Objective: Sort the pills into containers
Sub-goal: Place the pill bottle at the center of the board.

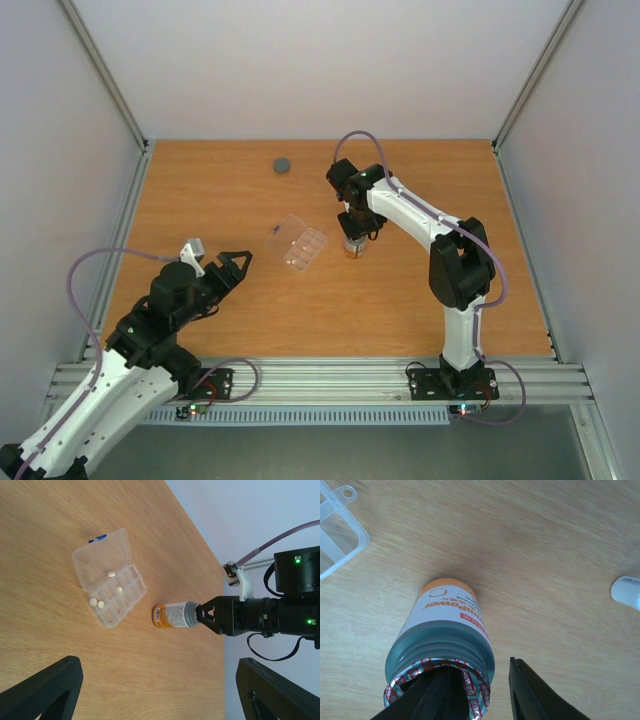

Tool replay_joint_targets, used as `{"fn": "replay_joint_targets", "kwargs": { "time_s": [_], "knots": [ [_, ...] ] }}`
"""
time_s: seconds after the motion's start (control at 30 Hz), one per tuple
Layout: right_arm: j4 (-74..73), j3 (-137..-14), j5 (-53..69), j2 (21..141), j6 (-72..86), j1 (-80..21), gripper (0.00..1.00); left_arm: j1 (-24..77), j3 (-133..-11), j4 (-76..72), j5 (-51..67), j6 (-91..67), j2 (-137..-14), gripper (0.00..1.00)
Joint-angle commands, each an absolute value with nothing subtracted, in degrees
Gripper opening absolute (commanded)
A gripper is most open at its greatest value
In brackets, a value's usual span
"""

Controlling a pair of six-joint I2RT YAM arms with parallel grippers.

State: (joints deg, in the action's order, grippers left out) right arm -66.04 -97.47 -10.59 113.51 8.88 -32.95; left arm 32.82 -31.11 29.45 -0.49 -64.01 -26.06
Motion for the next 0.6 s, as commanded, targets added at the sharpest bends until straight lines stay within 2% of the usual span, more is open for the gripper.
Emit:
{"fn": "replay_joint_targets", "kwargs": {
  "time_s": [0.0,0.1,0.57],
  "knots": [
    [-66.67,-99.29,-11.00,113.96,8.33,-32.61,0.39,32.69,-32.62,28.56,-1.51,-63.10,-26.68,0.86],
    [-66.57,-99.15,-10.91,113.95,8.26,-32.55,0.45,32.70,-32.56,28.51,-1.56,-63.26,-26.72,0.86],
    [-66.73,-99.82,-12.30,111.31,9.20,-32.22,0.48,32.67,-33.20,28.22,-1.49,-63.63,-27.18,0.85]
  ]
}}
